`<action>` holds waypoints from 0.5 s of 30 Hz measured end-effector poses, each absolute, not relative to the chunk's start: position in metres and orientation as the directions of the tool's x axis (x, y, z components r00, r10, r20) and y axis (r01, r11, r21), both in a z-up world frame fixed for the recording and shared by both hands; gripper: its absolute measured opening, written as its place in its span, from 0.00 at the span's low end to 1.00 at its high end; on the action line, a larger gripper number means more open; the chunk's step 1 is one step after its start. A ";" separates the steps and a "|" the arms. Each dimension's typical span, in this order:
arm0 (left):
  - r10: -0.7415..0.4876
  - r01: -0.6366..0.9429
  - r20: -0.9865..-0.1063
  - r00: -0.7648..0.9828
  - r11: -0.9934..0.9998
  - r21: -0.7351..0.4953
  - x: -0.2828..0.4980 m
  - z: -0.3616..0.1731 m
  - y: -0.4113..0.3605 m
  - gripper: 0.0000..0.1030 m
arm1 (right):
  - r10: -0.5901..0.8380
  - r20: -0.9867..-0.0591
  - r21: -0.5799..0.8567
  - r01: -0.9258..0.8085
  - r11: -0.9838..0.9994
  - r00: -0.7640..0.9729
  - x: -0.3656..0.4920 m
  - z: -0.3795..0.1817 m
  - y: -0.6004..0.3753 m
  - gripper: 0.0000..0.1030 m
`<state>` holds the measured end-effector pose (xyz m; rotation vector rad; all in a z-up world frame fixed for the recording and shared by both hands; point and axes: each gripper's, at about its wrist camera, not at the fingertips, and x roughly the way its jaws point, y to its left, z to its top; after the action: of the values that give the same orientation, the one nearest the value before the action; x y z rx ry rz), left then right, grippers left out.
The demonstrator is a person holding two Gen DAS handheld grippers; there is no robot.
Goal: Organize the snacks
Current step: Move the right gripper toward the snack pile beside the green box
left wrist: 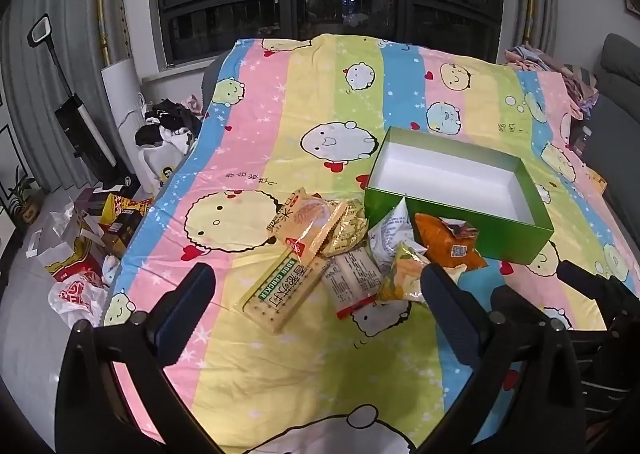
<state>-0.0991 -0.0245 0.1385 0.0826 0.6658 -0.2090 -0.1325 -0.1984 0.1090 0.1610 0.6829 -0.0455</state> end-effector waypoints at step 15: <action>-0.171 0.214 -0.641 0.748 0.977 -0.010 -0.095 0.133 -0.022 1.00 | -0.019 -0.628 0.095 0.101 0.990 0.778 -0.135 0.102 -0.197 1.00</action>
<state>-0.0951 -0.0224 0.1328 0.0650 0.6943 -0.2103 -0.1351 -0.1969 0.1024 0.1261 0.6770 -0.0645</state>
